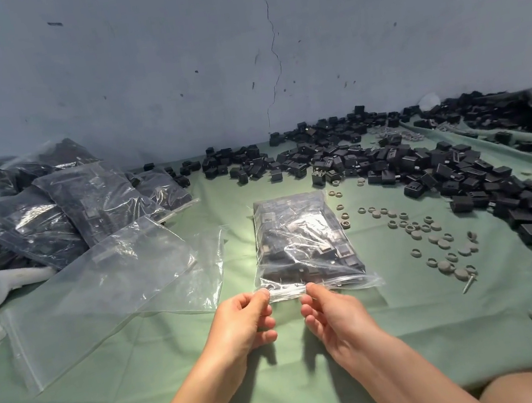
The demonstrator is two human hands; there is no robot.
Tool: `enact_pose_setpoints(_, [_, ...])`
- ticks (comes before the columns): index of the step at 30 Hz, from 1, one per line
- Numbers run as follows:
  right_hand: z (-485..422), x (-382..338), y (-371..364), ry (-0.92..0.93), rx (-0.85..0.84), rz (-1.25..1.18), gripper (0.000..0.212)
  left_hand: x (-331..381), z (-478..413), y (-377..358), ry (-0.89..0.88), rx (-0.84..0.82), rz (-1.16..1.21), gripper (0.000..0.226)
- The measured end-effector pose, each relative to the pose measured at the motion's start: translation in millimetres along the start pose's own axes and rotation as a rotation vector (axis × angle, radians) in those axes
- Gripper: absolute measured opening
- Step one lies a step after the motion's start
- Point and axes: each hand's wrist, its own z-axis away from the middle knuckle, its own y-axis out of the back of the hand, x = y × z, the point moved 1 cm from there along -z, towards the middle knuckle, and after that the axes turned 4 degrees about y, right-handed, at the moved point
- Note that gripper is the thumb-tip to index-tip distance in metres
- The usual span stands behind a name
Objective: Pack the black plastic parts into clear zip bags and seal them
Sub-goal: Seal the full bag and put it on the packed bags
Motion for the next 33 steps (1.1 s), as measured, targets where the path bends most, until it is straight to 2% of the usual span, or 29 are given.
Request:
enact_pose_setpoints(3, [-1,1,-1,-0.006,0.0,-0.01,0.016,-2,1,-1,0.037,-0.013,0.031,0.022])
enact_pose_setpoints(6, [-4,1,-1,0.014,0.006,-0.004,0.016,-3,3,-8,0.117,-0.109,0.113,0.023])
enact_pose_setpoints(11, [-3,5,-1,0.033,-0.028,0.024,0.019,-3,2,-24,0.247,-0.1,0.462,0.018])
enact_pose_setpoints(14, [0,4,1,0.023,-0.085,0.011,0.024,-7,-2,-40,0.275,-0.114,0.42,0.033])
enact_pose_setpoints(17, [6,3,4,0.046,-0.076,0.014,0.026,-8,-1,-49,0.26,-0.05,0.366,0.035])
enact_pose_setpoints(22, [-3,-22,40,0.219,0.209,0.118,0.036,-6,6,-44,0.241,0.037,0.407,0.025])
enact_pose_setpoints(26, [-7,-32,57,0.234,0.232,0.145,0.03,-4,11,-44,0.239,0.043,0.43,0.024])
enact_pose_setpoints(30, [-7,-30,55,0.216,0.222,0.194,0.026,-5,17,-55,0.275,-0.034,0.395,0.028])
enact_pose_setpoints(33, [-7,-33,55,0.213,0.223,0.3,0.021,-4,20,-69,0.308,-0.113,0.376,0.023])
